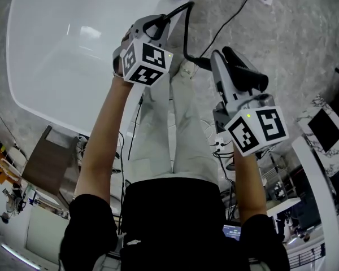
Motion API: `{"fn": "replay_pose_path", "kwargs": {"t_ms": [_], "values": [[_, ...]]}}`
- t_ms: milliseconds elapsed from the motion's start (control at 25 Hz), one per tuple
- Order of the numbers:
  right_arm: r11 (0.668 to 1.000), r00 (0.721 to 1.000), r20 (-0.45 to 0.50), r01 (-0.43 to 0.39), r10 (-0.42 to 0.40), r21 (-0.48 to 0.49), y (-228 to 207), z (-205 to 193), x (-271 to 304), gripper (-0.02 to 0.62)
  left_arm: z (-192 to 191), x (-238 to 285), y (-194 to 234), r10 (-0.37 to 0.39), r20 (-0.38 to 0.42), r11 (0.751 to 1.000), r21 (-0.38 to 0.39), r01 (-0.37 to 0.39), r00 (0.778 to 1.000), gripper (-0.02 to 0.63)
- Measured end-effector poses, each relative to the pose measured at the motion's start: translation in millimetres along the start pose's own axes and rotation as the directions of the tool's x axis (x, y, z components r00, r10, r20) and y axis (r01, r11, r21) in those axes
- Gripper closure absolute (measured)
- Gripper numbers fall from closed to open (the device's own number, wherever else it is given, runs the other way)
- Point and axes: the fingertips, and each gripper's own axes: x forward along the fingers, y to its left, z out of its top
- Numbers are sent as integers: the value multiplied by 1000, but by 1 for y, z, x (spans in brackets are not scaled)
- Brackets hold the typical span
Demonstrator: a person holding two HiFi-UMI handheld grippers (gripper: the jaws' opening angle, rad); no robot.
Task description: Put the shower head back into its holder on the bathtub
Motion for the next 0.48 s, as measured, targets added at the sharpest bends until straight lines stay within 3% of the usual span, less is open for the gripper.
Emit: {"fn": "replay_pose_path", "kwargs": {"t_ms": [480], "values": [[1000,1000,-17,-7,7,-7,3,-11,10,491,-9,1,1,28,31,999,-31,-28,999,538]]}}
